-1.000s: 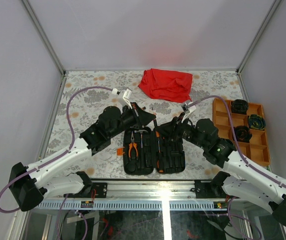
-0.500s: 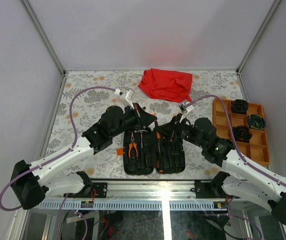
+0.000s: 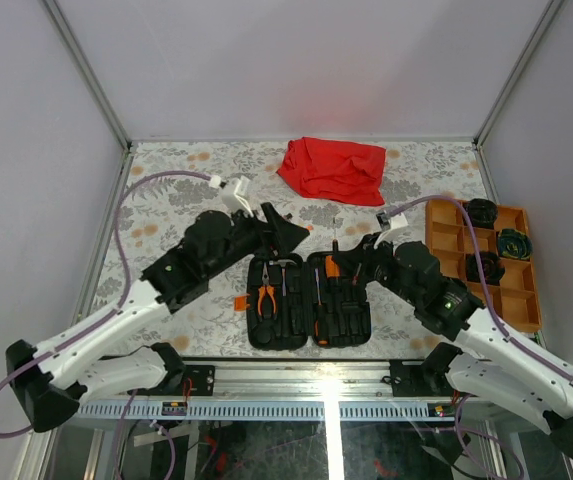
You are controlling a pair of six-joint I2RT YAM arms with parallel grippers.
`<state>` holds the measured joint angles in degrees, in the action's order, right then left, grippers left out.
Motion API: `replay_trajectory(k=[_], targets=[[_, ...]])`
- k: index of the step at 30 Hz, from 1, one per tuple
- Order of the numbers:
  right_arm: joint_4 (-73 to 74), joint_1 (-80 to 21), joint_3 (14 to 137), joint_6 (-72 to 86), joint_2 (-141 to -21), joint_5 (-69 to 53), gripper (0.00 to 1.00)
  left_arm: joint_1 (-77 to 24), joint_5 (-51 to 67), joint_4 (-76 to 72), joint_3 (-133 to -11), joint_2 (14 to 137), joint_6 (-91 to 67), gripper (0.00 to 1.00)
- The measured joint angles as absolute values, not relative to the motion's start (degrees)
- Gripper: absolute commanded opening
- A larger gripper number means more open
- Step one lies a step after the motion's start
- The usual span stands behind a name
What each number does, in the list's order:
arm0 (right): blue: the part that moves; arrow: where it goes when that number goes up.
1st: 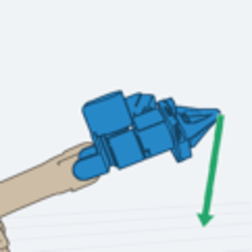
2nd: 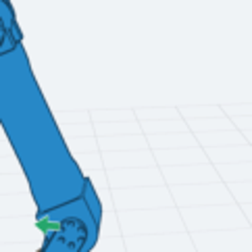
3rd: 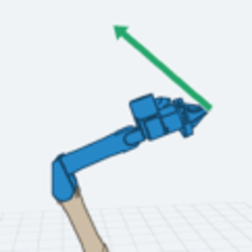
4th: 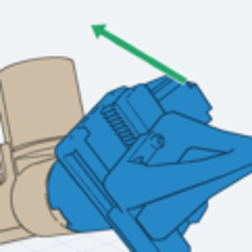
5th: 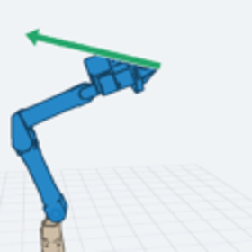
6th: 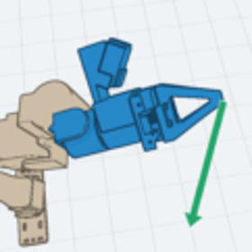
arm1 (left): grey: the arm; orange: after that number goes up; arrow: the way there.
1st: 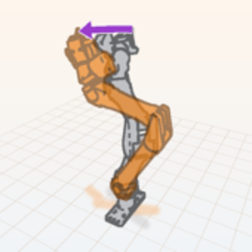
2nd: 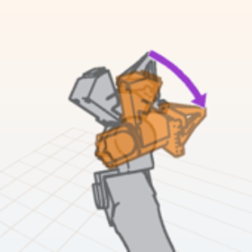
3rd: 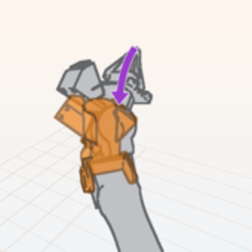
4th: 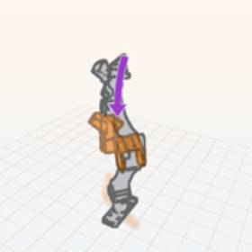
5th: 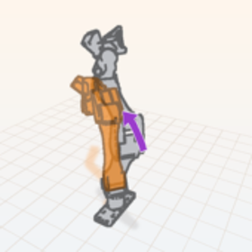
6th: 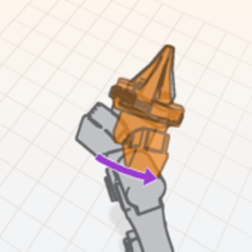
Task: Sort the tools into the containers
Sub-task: Place the screwdriver in the storage box.
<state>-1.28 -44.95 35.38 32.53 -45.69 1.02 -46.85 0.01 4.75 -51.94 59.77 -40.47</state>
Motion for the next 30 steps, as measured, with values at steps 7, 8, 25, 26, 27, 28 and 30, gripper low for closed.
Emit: replay_trajectory(k=[7,8,25,26,27,28,30], targets=[[9.6,-44.9,34.7,35.5,-44.1,8.6,0.0,-46.8,-8.3,15.9,-67.0,54.1,-39.6,1.0],[11.8,-44.9,34.7,36.1,-44.3,9.5,0.0,-46.8,-9.9,18.2,-70.8,54.1,-39.4,1.0],[27.8,-55.7,28.5,57.0,-51.3,17.1,0.0,-46.8,-23.8,27.7,-94.8,47.7,-35.0,1.0],[27.7,-56.2,28.4,57.6,-51.4,17.1,0.0,-46.8,-24.5,27.8,-95.0,47.4,-34.8,1.0],[27.6,-56.6,28.3,58.2,-51.5,17.1,0.0,-46.8,-24.8,27.9,-95.0,47.3,-34.7,1.0],[27.3,-56.9,28.3,58.5,-51.9,17.0,0.0,-46.8,-25.0,28.0,-95.2,47.3,-34.5,1.0],[26.6,-57.2,28.3,58.8,-52.9,16.9,0.0,-46.8,-25.2,28.2,-95.6,47.7,-34.0,1.0]])
